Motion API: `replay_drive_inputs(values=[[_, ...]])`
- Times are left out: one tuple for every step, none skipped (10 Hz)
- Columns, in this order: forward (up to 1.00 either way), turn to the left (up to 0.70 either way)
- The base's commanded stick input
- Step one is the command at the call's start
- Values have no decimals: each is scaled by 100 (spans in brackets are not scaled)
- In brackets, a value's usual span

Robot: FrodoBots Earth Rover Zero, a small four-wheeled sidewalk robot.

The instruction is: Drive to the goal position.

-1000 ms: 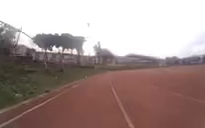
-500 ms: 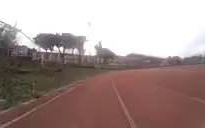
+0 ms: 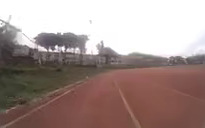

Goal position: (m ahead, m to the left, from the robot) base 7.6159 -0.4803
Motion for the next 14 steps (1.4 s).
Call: replay_drive_inputs(values=[[100, 0], [100, 0], [100, 0], [100, 0], [100, -16], [100, -28], [100, -28], [100, -28], [100, -28], [100, -28], [100, -19], [100, -2], [100, 0], [100, 0]])
